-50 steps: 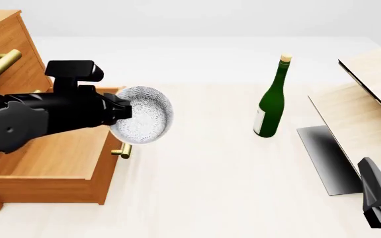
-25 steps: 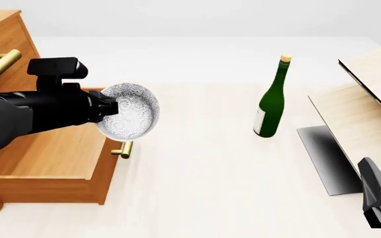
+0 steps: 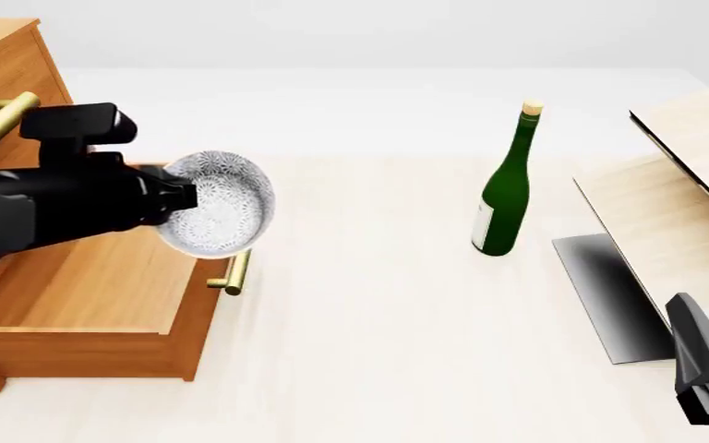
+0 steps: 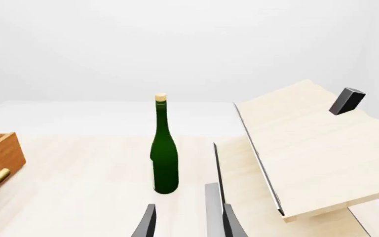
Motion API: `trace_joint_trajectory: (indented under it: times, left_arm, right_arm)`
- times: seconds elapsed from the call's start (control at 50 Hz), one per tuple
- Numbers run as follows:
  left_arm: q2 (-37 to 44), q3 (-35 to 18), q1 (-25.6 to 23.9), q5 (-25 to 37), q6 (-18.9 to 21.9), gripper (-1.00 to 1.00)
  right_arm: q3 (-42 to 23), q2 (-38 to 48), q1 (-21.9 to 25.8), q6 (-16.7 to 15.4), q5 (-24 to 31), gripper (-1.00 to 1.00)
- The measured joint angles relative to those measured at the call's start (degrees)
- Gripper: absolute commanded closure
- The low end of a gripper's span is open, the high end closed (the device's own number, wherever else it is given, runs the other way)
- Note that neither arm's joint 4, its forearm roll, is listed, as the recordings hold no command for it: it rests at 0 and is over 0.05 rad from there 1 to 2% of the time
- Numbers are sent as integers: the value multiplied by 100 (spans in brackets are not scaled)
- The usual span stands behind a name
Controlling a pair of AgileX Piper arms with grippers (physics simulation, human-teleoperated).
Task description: Put the bowl in the bottom drawer of the cabinet and close it.
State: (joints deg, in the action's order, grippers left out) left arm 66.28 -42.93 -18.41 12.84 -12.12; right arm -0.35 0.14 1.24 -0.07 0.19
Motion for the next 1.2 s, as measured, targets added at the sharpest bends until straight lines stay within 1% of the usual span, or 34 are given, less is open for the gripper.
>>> trace_joint_trajectory:
  times: [0.78, 1.2]
  left_arm:
    - [-553, 133, 502, 403, 16, 100]
    - [-602, 208, 883, 403, -11, 100]
  right_arm:
    - [0, 0, 0, 0, 0, -100]
    - [0, 0, 0, 0, 0, -100]
